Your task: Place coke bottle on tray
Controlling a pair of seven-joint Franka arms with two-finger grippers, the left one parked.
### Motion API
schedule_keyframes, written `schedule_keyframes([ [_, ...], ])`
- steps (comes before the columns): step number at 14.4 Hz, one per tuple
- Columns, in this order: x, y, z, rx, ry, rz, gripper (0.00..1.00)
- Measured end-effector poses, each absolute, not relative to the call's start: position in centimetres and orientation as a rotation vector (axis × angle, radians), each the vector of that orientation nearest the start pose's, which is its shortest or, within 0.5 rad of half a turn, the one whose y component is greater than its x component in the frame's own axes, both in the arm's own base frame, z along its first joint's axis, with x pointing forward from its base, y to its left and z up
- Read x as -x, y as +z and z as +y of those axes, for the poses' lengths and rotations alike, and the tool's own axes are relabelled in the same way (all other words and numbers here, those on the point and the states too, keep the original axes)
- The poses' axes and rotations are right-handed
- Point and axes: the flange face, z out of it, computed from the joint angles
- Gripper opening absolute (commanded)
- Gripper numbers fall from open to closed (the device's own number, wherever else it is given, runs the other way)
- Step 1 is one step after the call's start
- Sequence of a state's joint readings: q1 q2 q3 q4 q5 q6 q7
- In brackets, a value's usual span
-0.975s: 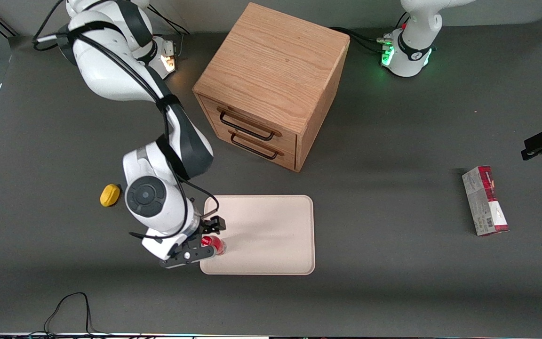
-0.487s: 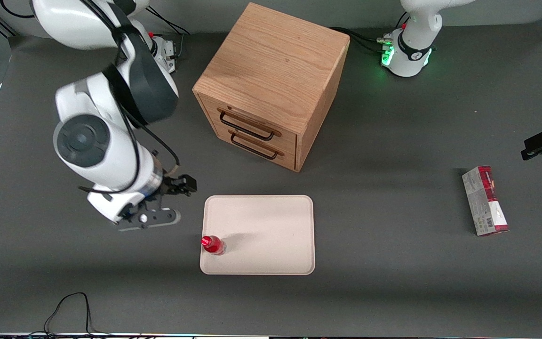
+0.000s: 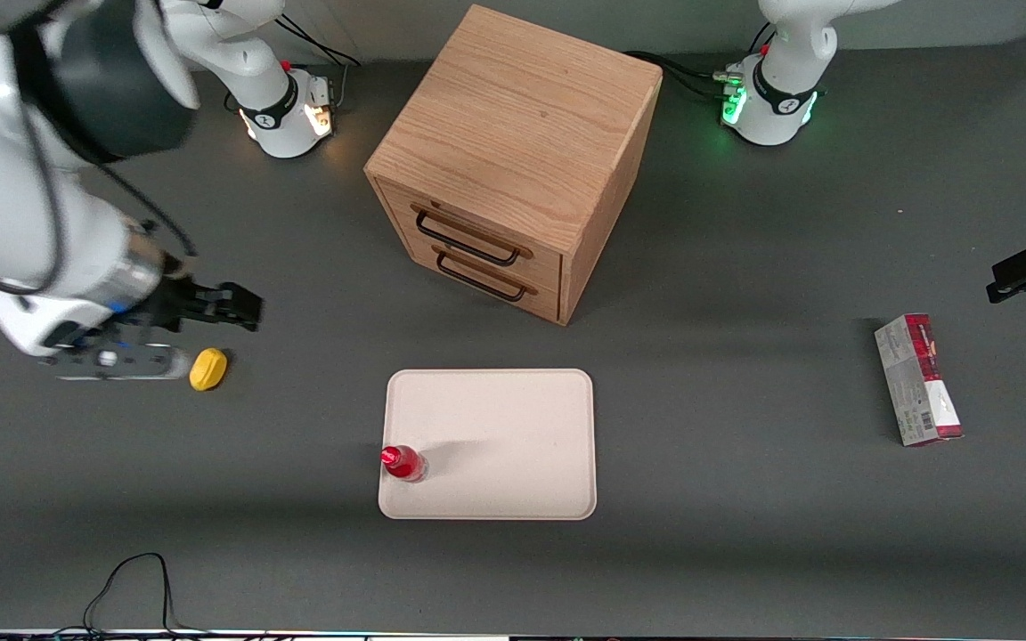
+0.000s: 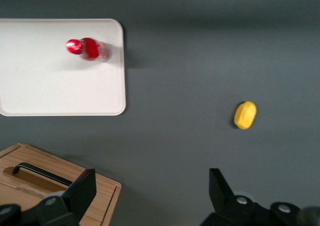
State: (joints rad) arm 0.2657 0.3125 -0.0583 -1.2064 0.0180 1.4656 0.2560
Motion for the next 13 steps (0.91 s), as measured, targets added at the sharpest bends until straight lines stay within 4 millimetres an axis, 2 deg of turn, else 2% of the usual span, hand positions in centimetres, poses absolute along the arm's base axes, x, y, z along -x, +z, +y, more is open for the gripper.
schedule_keyframes([
  [3, -60.4, 60.9, 8.2, 3.125, 0.015, 0.119, 1.0],
  [8, -58.1, 62.4, 1.4, 3.117, -0.024, 0.094, 1.0],
  [10, -57.6, 62.8, -0.7, 3.114, -0.03, 0.117, 1.0],
  [13, -57.2, 62.9, -2.1, 3.113, -0.006, 0.12, 1.0],
])
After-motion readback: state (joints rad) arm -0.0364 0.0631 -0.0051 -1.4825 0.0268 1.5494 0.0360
